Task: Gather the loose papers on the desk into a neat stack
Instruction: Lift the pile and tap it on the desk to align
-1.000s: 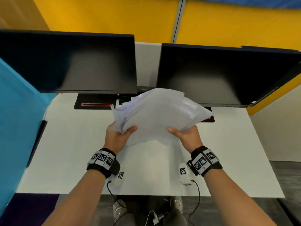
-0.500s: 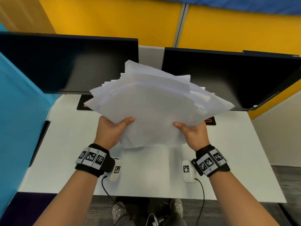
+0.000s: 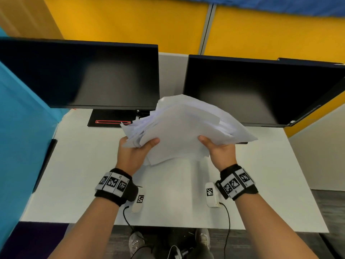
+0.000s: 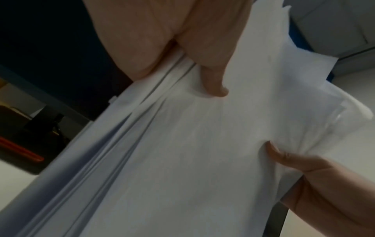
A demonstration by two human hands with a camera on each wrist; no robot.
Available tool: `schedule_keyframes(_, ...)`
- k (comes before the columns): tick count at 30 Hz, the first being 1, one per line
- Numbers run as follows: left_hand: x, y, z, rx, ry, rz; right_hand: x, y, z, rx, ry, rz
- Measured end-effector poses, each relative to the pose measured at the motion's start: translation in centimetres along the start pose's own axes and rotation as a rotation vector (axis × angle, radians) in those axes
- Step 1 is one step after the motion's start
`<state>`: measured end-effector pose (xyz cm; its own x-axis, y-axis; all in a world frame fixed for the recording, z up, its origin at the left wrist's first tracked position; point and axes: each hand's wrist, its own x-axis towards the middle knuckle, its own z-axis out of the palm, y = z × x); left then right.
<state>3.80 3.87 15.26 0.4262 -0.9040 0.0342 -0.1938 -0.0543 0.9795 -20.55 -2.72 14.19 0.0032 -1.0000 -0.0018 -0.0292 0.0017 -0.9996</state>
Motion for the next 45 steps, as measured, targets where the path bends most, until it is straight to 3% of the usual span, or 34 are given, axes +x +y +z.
schedule_keyframes(4,0.0,-1.1,-0.4,-0.01,-0.009,-0.011,0.1,0.2,-0.6,-0.023,-0.075,0.024)
schedule_keyframes(8,0.4,-0.7,0.2,-0.039,0.057,-0.03,0.3,0.7,-0.3,0.022,-0.033,0.03)
schedule_keyframes(11,0.1,1.9,0.8,-0.196,0.217,-0.014,0.5,0.6,-0.2,0.025,-0.068,0.022)
schedule_keyframes(13,-0.3,4.7,1.2,-0.173,0.32,0.124,0.6,0.5,-0.3,0.001,-0.103,0.015)
schedule_keyframes(15,-0.4,7.6,1.5,0.211,0.378,0.434,0.5,0.6,-0.4,0.003,-0.125,0.006)
schedule_keyframes(17,0.0,10.2,2.6,0.651,0.28,0.716,0.4,0.5,-0.6,0.013,-0.15,-0.007)
schedule_keyframes(18,0.3,11.2,3.3,0.789,0.171,0.778,0.3,0.3,-0.7,0.015,-0.167,-0.011)
schedule_keyframes(20,0.8,12.1,4.2,0.938,-0.039,0.766,0.2,0.3,-1.0,0.015,-0.202,-0.009)
schedule_keyframes(22,1.7,11.5,4.2,1.018,-0.138,0.732,0.2,0.4,-1.3,0.018,-0.216,-0.012)
schedule_keyframes(27,3.4,9.3,2.6,1.078,-0.162,0.673,0.2,1.2,-1.7,0.0,-0.252,0.001)
schedule_keyframes(31,3.3,7.9,1.0,0.962,-0.159,0.769,0.4,1.8,-1.6,-0.027,-0.217,0.011)
schedule_keyframes(35,3.3,5.7,-1.8,0.837,-0.055,0.843,0.7,2.0,-1.4,-0.023,-0.217,0.006)
schedule_keyframes(38,3.5,4.9,-2.2,0.808,-0.087,0.785,0.9,2.4,-1.4,-0.141,-0.265,-0.029)
schedule_keyframes(40,4.0,3.9,-3.4,0.675,-0.031,0.685,1.1,2.5,-1.3,-0.209,-0.287,-0.07)
schedule_keyframes(43,4.1,-0.4,-5.1,0.134,0.026,0.35,0.9,2.0,-0.9,-0.103,-0.219,-0.043)
schedule_keyframes(45,3.0,-3.3,-4.5,0.022,-0.079,0.098,0.8,1.6,-0.8,-0.045,-0.174,-0.01)
